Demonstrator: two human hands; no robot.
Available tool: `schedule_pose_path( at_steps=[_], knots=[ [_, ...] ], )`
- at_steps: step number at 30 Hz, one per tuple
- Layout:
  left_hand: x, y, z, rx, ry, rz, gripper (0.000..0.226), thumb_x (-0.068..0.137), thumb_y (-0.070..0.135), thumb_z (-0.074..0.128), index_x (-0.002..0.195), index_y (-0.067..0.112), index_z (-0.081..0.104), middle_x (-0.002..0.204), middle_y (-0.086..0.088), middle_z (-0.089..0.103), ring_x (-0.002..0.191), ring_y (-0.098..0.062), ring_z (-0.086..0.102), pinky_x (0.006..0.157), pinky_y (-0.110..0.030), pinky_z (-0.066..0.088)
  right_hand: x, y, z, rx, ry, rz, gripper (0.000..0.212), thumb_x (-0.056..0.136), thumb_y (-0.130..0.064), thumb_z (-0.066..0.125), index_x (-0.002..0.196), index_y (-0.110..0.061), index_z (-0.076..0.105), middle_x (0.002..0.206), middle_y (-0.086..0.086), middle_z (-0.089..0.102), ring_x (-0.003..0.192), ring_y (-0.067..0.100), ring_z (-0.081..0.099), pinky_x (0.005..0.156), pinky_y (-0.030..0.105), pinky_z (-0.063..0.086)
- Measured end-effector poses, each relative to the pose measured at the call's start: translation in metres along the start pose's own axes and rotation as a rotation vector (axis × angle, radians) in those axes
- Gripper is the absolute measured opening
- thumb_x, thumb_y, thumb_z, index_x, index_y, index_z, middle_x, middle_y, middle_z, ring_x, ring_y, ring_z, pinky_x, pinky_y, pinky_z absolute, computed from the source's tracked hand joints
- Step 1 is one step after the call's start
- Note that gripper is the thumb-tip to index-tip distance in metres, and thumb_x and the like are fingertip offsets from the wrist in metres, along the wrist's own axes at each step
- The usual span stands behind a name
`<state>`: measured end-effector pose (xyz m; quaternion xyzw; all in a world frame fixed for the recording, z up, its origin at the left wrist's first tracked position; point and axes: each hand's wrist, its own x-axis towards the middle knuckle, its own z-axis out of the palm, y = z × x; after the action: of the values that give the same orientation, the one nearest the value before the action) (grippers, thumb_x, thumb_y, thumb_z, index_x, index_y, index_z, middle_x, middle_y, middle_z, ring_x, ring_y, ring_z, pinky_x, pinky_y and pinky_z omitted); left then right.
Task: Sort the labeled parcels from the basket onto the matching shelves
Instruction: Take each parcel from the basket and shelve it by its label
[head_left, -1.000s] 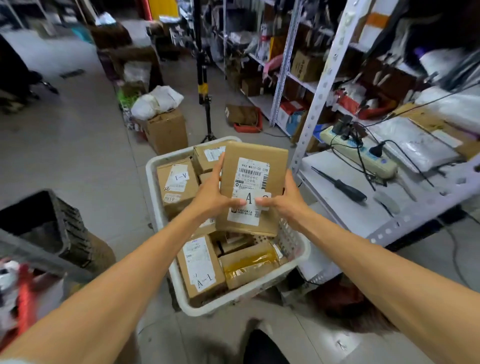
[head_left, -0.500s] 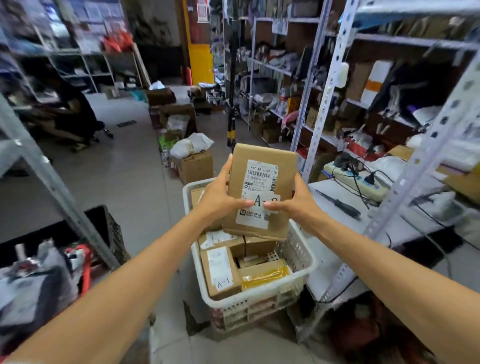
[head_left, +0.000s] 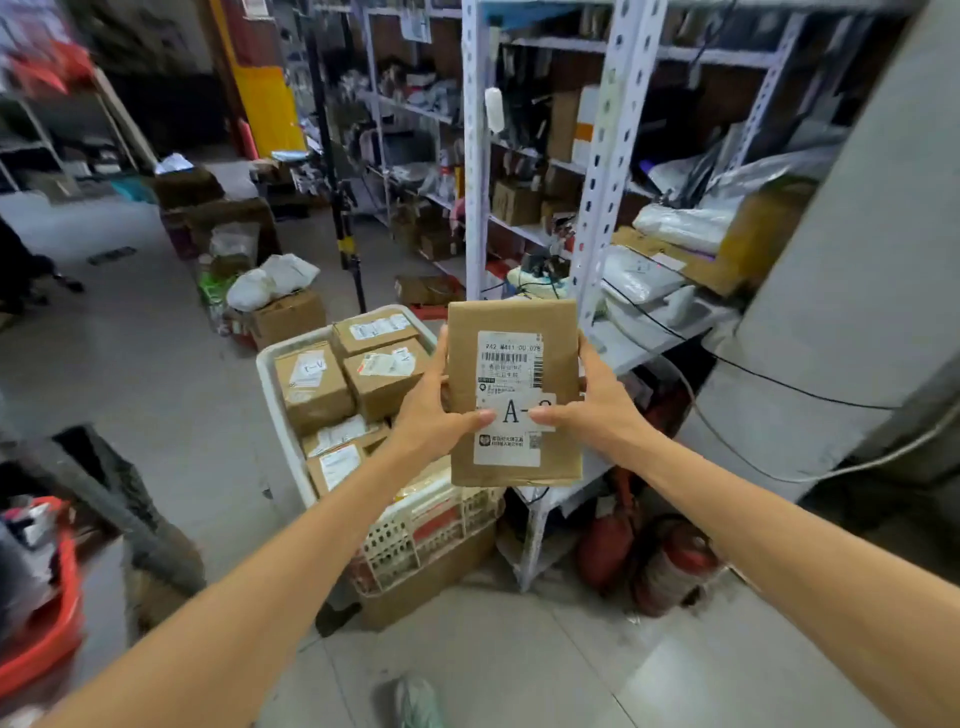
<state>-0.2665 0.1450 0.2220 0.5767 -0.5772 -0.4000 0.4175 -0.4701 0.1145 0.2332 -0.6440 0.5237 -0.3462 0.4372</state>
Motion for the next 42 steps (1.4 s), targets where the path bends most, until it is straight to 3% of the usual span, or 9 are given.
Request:
schedule_pose_path(
  at_steps=[6,10,14,17,20,24,27,33,42],
  knots=[
    [0.013,0.048,0.095,0.011,-0.203,0.092,0.107,0.077,0.012,0.078,0.148,0.047,0.007,0.118,0.004,0.054,0.119,-0.018,0.054,0.099,-0.044,0.048,-0.060,0.026,-0.093,-0.001,0.219,0.074,0.122,0.047,-0.033,0.087,0.148,-0.040,0.019,0.124,-0.009,0.062,0.112,0.014,0.061,0.097,0.047,0.050],
    [0.018,0.090,0.171,-0.030,-0.419,0.181,0.101,0.078,0.007,0.076,0.150,0.038,0.011,0.115,0.006,0.054,0.113,-0.015,0.055,0.097,-0.035,0.048,-0.114,0.038,-0.156,0.021,0.416,0.127,0.118,0.055,-0.006,0.086,0.147,-0.037,0.021,0.120,-0.004,0.065,0.110,0.017,0.063,0.094,0.048,0.051],
    [0.016,0.125,0.250,-0.084,-0.674,0.258,0.106,0.075,0.008,0.078,0.151,0.040,0.011,0.127,0.003,0.054,0.121,-0.016,0.051,0.101,-0.038,0.046,-0.178,0.045,-0.210,0.033,0.622,0.226,0.123,0.061,0.020,0.073,0.153,-0.032,0.008,0.119,0.001,0.061,0.104,0.018,0.065,0.080,0.040,0.058],
    [0.000,0.155,0.306,-0.115,-0.894,0.330,0.109,0.074,0.008,0.078,0.151,0.039,0.009,0.117,0.006,0.054,0.119,-0.020,0.054,0.098,-0.041,0.049,-0.233,0.044,-0.237,0.069,0.801,0.311,0.120,0.066,0.025,0.064,0.153,-0.029,0.001,0.115,0.003,0.060,0.097,0.019,0.065,0.061,0.027,0.057],
    [-0.027,0.182,0.354,-0.139,-1.090,0.394,0.109,0.075,0.004,0.076,0.151,0.041,0.008,0.112,0.010,0.055,0.113,-0.018,0.056,0.091,-0.036,0.054,-0.287,0.043,-0.248,0.068,1.008,0.402,0.118,0.067,0.018,0.070,0.153,-0.029,0.005,0.118,0.000,0.057,0.103,0.020,0.062,0.070,0.032,0.060],
    [-0.070,0.201,0.405,-0.157,-1.297,0.472,0.113,0.074,0.003,0.076,0.149,0.048,0.005,0.114,0.001,0.063,0.111,-0.020,0.061,0.092,-0.045,0.053,-0.349,0.037,-0.241,-0.010,1.230,0.470,0.107,0.070,0.005,0.078,0.149,-0.029,0.016,0.124,-0.005,0.054,0.105,0.011,0.057,0.075,0.025,0.056],
    [-0.108,0.209,0.428,-0.161,-1.481,0.509,0.111,0.075,0.002,0.075,0.147,0.052,0.007,0.119,-0.002,0.062,0.113,-0.023,0.061,0.088,-0.048,0.055,-0.392,0.034,-0.222,0.007,1.419,0.515,0.102,0.071,0.008,0.073,0.148,-0.033,0.021,0.118,-0.001,0.060,0.100,0.014,0.061,0.076,0.035,0.059],
    [-0.191,0.203,0.449,-0.173,-1.815,0.522,0.106,0.074,0.003,0.075,0.145,0.054,0.016,0.120,-0.006,0.061,0.109,-0.022,0.063,0.088,-0.052,0.054,-0.460,0.016,-0.157,-0.011,1.728,0.627,0.101,0.065,0.023,0.058,0.145,-0.031,0.028,0.101,0.005,0.063,0.087,0.017,0.063,0.056,0.026,0.053],
    [-0.331,0.174,0.413,-0.159,-2.177,0.706,0.107,0.074,-0.004,0.073,0.148,0.046,0.017,0.115,-0.003,0.062,0.097,-0.015,0.065,0.086,-0.043,0.056,-0.529,-0.014,-0.021,-0.027,2.216,0.782,0.098,0.066,0.003,0.081,0.143,-0.031,0.032,0.102,-0.021,0.059,0.091,0.001,0.059,0.077,0.022,0.052]
  ],
)
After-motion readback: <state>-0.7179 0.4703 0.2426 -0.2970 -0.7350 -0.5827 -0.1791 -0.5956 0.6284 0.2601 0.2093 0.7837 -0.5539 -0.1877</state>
